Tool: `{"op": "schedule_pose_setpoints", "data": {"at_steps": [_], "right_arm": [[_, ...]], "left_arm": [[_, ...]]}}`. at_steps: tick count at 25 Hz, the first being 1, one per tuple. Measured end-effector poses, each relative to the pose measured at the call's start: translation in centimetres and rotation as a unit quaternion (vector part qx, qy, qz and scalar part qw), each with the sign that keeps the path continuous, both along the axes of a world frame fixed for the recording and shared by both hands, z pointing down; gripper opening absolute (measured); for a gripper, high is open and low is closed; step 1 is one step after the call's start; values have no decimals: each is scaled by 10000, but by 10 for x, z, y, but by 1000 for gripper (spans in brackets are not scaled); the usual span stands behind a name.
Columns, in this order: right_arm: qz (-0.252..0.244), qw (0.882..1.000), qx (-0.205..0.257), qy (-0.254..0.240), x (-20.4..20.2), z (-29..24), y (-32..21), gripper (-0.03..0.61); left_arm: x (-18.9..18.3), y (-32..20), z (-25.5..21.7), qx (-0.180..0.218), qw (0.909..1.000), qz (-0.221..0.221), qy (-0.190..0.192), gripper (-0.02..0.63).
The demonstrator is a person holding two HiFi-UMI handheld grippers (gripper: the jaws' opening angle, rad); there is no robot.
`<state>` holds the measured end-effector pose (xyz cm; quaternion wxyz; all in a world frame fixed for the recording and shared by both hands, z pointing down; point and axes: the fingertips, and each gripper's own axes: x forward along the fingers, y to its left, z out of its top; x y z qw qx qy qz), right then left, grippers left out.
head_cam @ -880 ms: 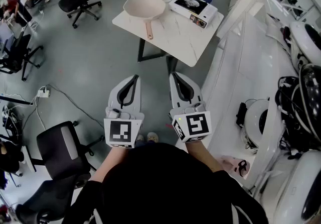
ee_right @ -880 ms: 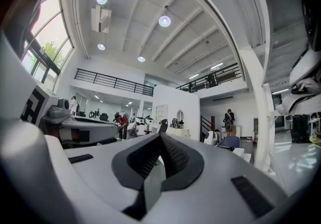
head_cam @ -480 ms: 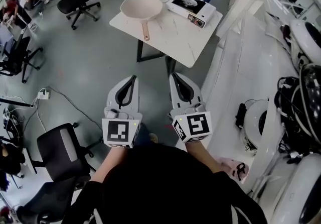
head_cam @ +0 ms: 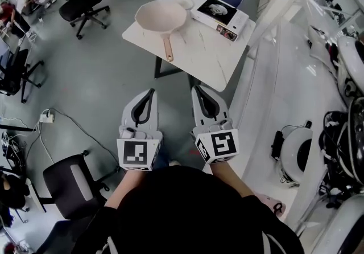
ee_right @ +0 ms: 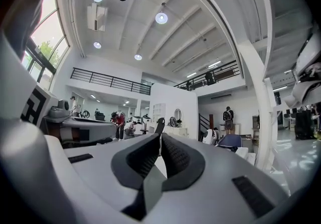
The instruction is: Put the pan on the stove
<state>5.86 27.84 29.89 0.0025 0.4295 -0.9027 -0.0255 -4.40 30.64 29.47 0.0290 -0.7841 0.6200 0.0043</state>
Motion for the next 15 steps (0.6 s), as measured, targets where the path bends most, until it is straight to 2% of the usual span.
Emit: {"op": "schedule_pose_setpoints", "data": {"at_steps": [15], "right_arm": [[137,9998,-156,40,-71,15,-134,23]], "left_arm": [[-60,-141,16,-98,9992,392,0,11]]}}
